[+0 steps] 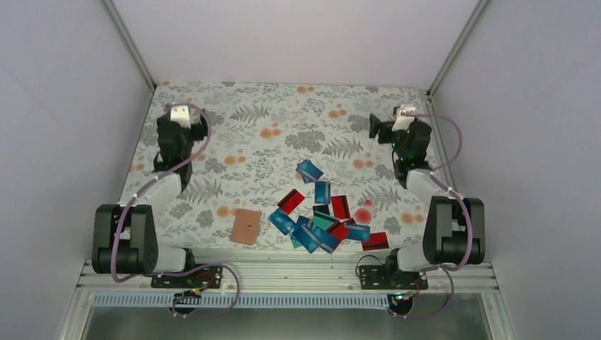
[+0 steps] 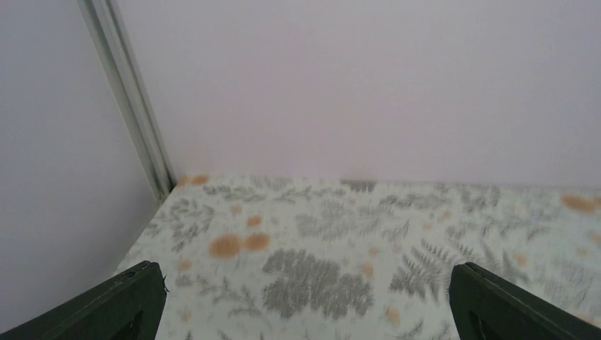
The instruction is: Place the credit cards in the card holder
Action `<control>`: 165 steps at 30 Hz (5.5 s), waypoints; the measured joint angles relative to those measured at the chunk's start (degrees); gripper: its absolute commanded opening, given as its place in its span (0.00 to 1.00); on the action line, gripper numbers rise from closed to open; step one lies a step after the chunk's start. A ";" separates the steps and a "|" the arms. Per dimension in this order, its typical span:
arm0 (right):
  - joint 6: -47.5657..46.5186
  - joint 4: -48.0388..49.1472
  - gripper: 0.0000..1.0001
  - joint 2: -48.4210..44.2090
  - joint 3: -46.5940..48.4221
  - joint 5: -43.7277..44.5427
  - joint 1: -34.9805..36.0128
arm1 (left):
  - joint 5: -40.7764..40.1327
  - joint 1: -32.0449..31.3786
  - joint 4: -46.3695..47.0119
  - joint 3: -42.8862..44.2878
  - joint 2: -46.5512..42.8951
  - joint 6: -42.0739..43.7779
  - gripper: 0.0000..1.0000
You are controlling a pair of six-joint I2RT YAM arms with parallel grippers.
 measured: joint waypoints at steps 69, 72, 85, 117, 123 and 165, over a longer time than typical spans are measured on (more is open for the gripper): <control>29.27 -76.87 1.00 2.95 29.97 -5.84 23.82 | 23.43 -22.73 -83.45 13.73 12.00 -31.58 0.19; 29.16 -77.29 1.00 5.20 32.74 -5.99 23.85 | 24.02 -18.93 -79.56 15.43 13.79 -31.52 0.19; 27.74 -77.88 1.00 16.74 44.83 -8.90 25.18 | 24.59 -13.40 -72.65 24.63 19.76 -27.39 0.65; 24.79 -80.91 0.97 18.49 48.98 -8.55 25.51 | 32.04 -12.00 -67.84 18.93 19.28 -20.15 0.02; 24.72 -82.44 0.97 20.24 52.92 -5.05 28.72 | 31.85 -14.14 -70.07 22.95 16.50 -23.56 0.03; 25.51 -86.42 0.73 28.74 72.13 -1.97 32.26 | 25.38 -26.10 -82.64 64.72 26.18 -30.51 0.02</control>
